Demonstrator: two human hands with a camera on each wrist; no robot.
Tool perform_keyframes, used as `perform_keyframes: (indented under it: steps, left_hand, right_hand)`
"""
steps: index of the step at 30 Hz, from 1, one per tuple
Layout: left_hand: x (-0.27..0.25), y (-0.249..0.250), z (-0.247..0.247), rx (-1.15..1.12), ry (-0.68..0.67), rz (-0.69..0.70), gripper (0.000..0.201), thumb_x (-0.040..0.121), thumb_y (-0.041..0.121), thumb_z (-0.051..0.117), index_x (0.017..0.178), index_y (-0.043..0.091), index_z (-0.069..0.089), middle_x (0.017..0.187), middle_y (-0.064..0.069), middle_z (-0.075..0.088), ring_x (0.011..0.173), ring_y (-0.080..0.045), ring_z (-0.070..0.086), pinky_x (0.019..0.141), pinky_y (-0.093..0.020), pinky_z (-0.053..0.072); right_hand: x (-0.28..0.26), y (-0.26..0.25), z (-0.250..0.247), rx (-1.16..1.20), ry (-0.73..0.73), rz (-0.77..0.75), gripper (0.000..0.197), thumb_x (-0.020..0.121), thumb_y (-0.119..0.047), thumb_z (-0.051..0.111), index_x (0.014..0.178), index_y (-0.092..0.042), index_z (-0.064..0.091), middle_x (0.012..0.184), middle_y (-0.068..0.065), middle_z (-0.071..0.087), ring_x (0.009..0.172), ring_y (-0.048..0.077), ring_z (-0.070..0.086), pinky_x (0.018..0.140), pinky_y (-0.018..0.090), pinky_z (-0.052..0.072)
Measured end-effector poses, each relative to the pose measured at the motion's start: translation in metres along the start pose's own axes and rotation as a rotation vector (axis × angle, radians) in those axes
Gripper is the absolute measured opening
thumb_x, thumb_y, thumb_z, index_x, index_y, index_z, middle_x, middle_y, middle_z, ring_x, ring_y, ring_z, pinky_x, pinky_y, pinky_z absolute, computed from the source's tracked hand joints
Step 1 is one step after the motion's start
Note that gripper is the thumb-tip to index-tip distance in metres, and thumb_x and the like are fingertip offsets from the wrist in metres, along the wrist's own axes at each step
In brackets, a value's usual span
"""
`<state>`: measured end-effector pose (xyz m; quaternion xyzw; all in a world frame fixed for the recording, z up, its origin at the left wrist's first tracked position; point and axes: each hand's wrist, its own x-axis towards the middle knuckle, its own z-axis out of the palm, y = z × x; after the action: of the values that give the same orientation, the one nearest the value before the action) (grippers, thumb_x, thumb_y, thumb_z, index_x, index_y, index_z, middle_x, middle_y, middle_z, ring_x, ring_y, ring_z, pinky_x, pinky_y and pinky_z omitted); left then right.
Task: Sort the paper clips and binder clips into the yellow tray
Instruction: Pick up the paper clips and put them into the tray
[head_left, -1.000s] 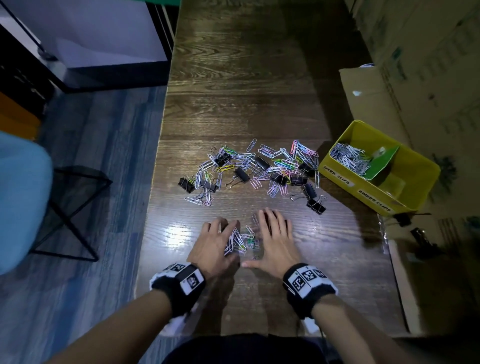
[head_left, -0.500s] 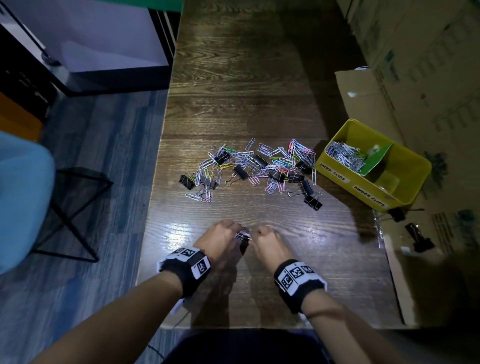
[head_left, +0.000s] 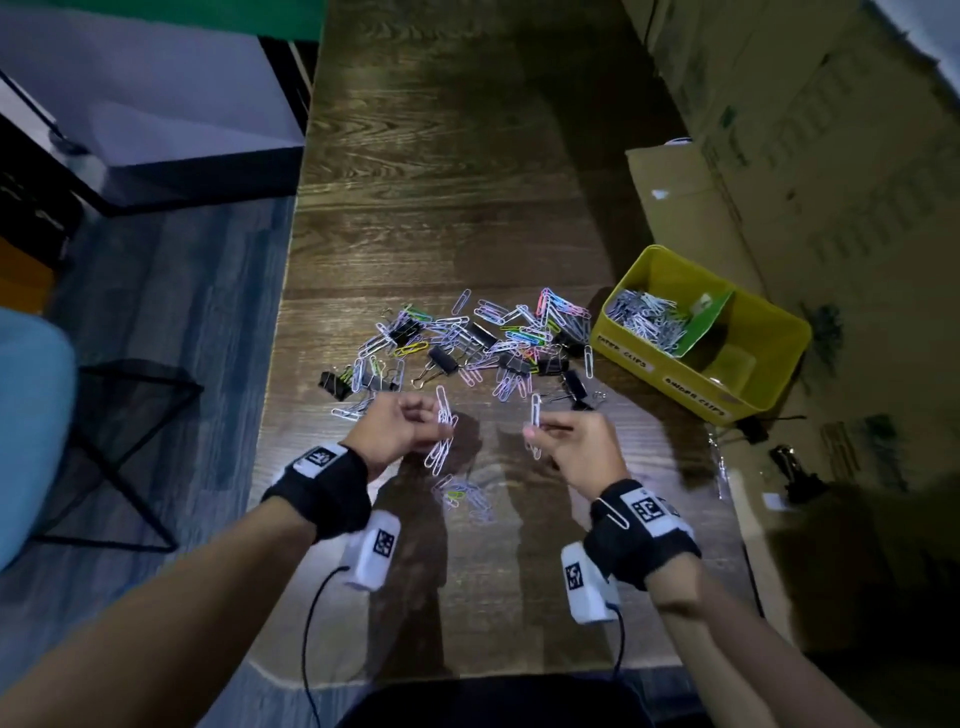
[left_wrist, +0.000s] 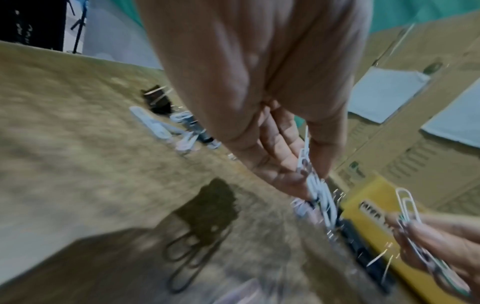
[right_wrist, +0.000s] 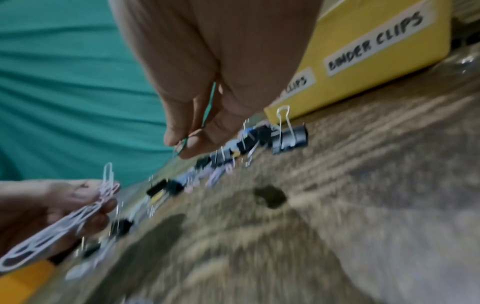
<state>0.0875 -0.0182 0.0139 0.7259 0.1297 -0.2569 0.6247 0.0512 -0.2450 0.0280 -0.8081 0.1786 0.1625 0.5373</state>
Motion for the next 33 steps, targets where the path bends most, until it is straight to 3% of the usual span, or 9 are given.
perform_keyframes:
  steps: [5, 11, 14, 18, 22, 24, 26, 29, 33]
  left_hand:
    - [0.034, 0.086, 0.051, -0.003, -0.12, 0.136, 0.017, 0.071, -0.004, 0.073, 0.079, 0.001, 0.059, 0.064, -0.006, 0.054, 0.054, -0.012, 0.05, 0.052, -0.02, 0.045]
    - [0.09, 0.161, 0.149, 0.112, -0.202, 0.252, 0.022, 0.072, -0.004, 0.073, 0.07, 0.014, 0.06, 0.064, -0.009, 0.057, 0.055, -0.017, 0.052, 0.05, -0.021, 0.044]
    - [0.114, 0.167, 0.189, 0.355, -0.196, 0.259, 0.014, 0.075, 0.001, 0.071, 0.075, 0.014, 0.065, 0.065, -0.008, 0.064, 0.059, -0.021, 0.059, 0.059, -0.029, 0.051]
    - [0.116, 0.165, 0.211, 0.828, -0.183, 0.246, 0.016, 0.084, 0.019, 0.062, 0.098, 0.015, 0.069, 0.099, -0.011, 0.069, 0.094, -0.027, 0.062, 0.075, -0.024, 0.042]
    - [0.113, 0.161, 0.188, 0.585, -0.185, 0.263, 0.014, 0.089, 0.017, 0.059, 0.097, 0.016, 0.07, 0.092, -0.009, 0.072, 0.085, -0.024, 0.068, 0.082, -0.032, 0.054]
    - [0.11, 0.156, 0.161, 0.343, -0.137, 0.236, 0.013, 0.09, 0.009, 0.057, 0.089, 0.017, 0.068, 0.086, -0.01, 0.071, 0.076, -0.022, 0.069, 0.074, -0.038, 0.058]
    - [0.105, 0.151, 0.128, 0.3, -0.046, 0.229, 0.011, 0.09, 0.006, 0.057, 0.091, 0.01, 0.067, 0.085, -0.012, 0.069, 0.065, -0.014, 0.066, 0.062, -0.031, 0.058]
    - [0.095, 0.131, 0.075, 0.478, 0.028, 0.204, 0.011, 0.09, 0.013, 0.059, 0.094, 0.01, 0.068, 0.077, -0.006, 0.071, 0.059, -0.012, 0.065, 0.056, -0.026, 0.056]
    - [0.076, 0.087, 0.041, 0.952, -0.024, 0.36, 0.019, 0.085, 0.007, 0.058, 0.098, 0.015, 0.071, 0.091, -0.003, 0.072, 0.081, -0.019, 0.067, 0.067, -0.018, 0.046]
  right_hand:
    - [0.009, -0.033, -0.068, 0.176, 0.135, -0.066, 0.034, 0.077, -0.018, 0.076, 0.107, -0.004, 0.068, 0.1, 0.003, 0.069, 0.089, 0.011, 0.066, 0.084, 0.029, 0.054]
    - [0.042, -0.062, -0.137, 0.244, 0.317, -0.182, 0.016, 0.076, -0.014, 0.077, 0.091, -0.017, 0.071, 0.083, -0.001, 0.07, 0.072, 0.004, 0.067, 0.071, 0.019, 0.055]
    - [0.069, -0.064, -0.158, 0.182, 0.372, -0.182, 0.018, 0.077, -0.016, 0.077, 0.094, -0.013, 0.072, 0.085, 0.0, 0.071, 0.079, 0.01, 0.068, 0.078, 0.027, 0.056]
    - [0.103, -0.06, -0.166, -0.004, 0.336, -0.133, 0.024, 0.083, -0.015, 0.07, 0.106, -0.007, 0.069, 0.1, 0.007, 0.072, 0.089, 0.013, 0.066, 0.086, 0.029, 0.053]
    - [0.123, -0.055, -0.159, -0.315, 0.251, -0.08, 0.027, 0.089, -0.015, 0.063, 0.115, -0.008, 0.064, 0.108, 0.01, 0.069, 0.096, 0.019, 0.064, 0.084, 0.027, 0.048]
    - [0.125, -0.053, -0.155, -0.468, 0.173, -0.069, 0.032, 0.089, -0.015, 0.062, 0.121, -0.011, 0.061, 0.113, 0.014, 0.067, 0.099, 0.024, 0.064, 0.089, 0.03, 0.049]
    - [0.123, -0.052, -0.151, -0.612, 0.095, -0.104, 0.04, 0.089, -0.015, 0.063, 0.128, -0.012, 0.057, 0.123, 0.018, 0.061, 0.106, 0.028, 0.061, 0.091, 0.031, 0.048]
    - [0.111, -0.053, -0.144, -0.689, 0.097, -0.22, 0.046, 0.089, -0.017, 0.062, 0.134, -0.016, 0.052, 0.14, 0.014, 0.044, 0.121, 0.029, 0.05, 0.1, 0.035, 0.041]
    - [0.087, -0.054, -0.106, -0.642, -0.015, -0.582, 0.038, 0.089, -0.018, 0.06, 0.127, -0.017, 0.058, 0.128, 0.006, 0.048, 0.117, 0.022, 0.049, 0.104, 0.041, 0.04]
